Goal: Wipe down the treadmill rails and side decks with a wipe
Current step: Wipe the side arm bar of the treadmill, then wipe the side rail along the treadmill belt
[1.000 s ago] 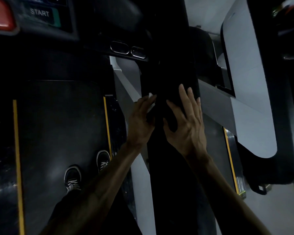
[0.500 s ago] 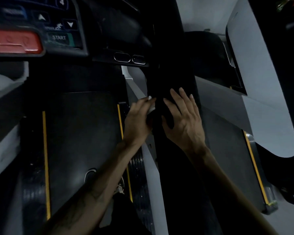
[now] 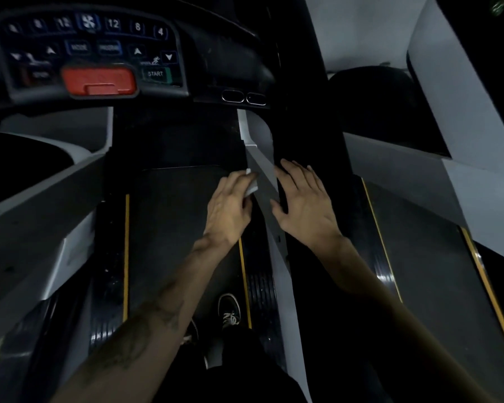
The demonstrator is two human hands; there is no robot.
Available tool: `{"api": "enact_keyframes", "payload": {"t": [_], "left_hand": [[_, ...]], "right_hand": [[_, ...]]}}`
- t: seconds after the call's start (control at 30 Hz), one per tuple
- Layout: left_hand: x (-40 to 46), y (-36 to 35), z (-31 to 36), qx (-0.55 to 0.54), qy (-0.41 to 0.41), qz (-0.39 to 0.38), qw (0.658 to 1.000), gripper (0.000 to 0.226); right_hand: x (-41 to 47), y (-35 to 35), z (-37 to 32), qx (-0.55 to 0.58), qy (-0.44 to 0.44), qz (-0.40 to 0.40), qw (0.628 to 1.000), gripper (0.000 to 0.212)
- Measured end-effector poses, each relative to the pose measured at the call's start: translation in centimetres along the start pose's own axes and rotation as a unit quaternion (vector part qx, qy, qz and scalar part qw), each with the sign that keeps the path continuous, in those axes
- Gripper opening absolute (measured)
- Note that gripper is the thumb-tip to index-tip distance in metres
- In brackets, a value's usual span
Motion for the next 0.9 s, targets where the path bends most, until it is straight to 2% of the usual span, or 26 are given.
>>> {"api": "enact_keyframes", "payload": {"t": [0.23,0.53,0.9], "left_hand": [[-4.5,3.4,-1.6,0.026,0.021,0.013,0.999,0.058],[-12.9,10.4,-7.6,0.062,0.059,0.046,0.995,0.062],[-23.4,19.3,-16.6,0.102,0.133,0.098,0.981,0.061]], "right_hand": [[-1.8,0.0,-6.1,0.027,0.005,-0.056,0.998,0.071],[-3.5,0.2,-16.6,0.069,0.022,-0.131,0.989,0.075],[-4.5,-1.9,-32.4,0.106,0.105,-0.184,0.972,0.076]]}}
Point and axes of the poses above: each hand's wrist, its own x-axis towards the middle knuckle, its own y-axis out of the back of the hand, z = x × y, the point moved 3 cm from there along x, towards the middle knuckle, and after that the axes turned 4 degrees about y, right-handed, at the moved point
